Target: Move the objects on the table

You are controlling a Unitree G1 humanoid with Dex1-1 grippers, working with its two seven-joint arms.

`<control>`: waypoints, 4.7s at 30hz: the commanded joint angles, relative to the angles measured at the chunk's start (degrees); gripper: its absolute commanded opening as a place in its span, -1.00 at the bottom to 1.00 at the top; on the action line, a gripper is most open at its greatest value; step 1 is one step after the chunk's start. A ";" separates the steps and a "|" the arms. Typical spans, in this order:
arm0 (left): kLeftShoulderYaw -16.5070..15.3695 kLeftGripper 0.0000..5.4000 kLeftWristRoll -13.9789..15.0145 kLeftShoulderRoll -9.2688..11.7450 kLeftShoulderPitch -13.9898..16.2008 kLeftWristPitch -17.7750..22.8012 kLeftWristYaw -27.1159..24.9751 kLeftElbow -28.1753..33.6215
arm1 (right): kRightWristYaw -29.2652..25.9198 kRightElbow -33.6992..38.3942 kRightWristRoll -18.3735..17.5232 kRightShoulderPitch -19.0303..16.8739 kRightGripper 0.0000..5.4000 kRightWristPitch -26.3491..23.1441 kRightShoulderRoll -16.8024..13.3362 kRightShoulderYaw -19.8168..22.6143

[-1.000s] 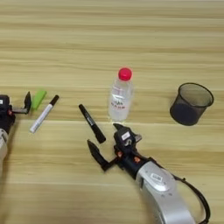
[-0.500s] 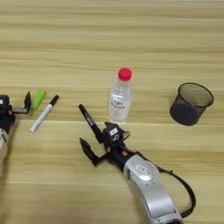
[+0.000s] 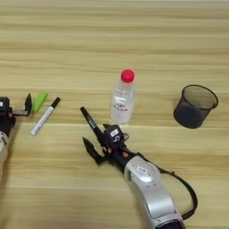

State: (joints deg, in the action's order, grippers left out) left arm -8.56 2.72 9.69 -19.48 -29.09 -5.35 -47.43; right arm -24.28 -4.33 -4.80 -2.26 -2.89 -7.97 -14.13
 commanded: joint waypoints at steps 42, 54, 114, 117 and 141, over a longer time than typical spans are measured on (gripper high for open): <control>-0.04 1.00 -0.03 0.31 -0.77 0.23 -0.18 -1.35 | 3.09 37.40 -8.62 -2.40 -0.61 -7.59 -5.92 14.37; -0.14 1.00 0.06 0.54 -0.71 0.13 -0.36 -1.37 | 8.90 33.44 -11.28 -2.81 -0.61 -7.89 -7.73 28.75; -0.03 1.00 -0.03 0.53 -0.22 0.09 -0.66 -0.72 | 10.68 -0.07 -4.23 3.41 0.47 4.98 -2.45 21.06; 0.07 1.00 -0.13 0.56 -0.09 -0.04 -0.75 -0.59 | 10.68 -2.82 -4.21 4.60 0.65 6.32 -2.63 21.61; 3.02 1.00 0.61 0.59 5.23 -0.19 -6.34 9.25 | 9.20 -13.73 -5.34 9.04 0.99 17.14 -0.83 21.88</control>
State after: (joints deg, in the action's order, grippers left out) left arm -6.60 2.84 10.28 -16.37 -30.21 -9.82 -41.60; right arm -14.83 -17.45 -9.80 5.76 13.73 -8.92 7.46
